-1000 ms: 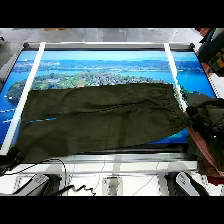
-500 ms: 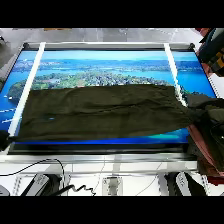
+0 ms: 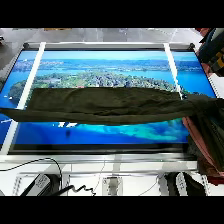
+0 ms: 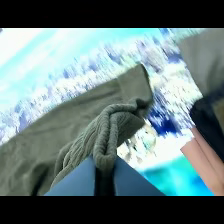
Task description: Fold the clothes and pants, and hang the long-sleeved shirts on hangers.
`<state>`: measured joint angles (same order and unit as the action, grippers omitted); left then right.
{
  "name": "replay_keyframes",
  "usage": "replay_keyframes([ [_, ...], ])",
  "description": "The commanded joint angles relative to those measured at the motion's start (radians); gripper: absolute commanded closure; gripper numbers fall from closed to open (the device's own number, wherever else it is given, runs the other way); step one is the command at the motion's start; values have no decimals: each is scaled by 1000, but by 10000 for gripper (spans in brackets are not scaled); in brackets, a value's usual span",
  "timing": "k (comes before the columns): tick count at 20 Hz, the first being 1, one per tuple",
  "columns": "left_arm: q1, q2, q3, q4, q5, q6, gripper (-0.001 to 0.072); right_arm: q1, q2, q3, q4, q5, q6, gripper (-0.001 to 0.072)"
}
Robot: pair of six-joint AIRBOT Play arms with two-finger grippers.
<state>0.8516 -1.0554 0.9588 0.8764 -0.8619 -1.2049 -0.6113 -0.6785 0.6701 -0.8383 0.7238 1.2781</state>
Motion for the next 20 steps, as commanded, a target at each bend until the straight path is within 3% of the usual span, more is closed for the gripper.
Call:
replay_keyframes([
  [1, -192, -143, 122, 126, 101, -150, 692, 174, -118, 31, -55, -225, 125, 689],
  [6, -338, -426, 352, 126, 170, -282, 692, 269, -513, 286, -68, -334, 272, 689],
  [10, -385, -583, 472, 85, 199, -300, 691, 269, -787, 500, -55, -324, 461, 688],
  [13, -398, -610, 475, -12, 301, -299, 690, 269, -864, 558, -47, -330, 538, 687],
  [17, -397, -609, 476, -21, 343, -299, 688, 271, -864, 557, -49, -441, 539, 685],
  [18, -402, -609, 476, -22, 344, -299, 657, 271, -864, 557, -49, -456, 538, 519],
  [19, -405, -608, 476, -22, 345, -299, 446, 270, -864, 557, -50, -455, 537, 107],
  [20, -405, -604, 476, -22, 341, -299, 138, 270, -863, 557, -56, -443, 526, 16],
])
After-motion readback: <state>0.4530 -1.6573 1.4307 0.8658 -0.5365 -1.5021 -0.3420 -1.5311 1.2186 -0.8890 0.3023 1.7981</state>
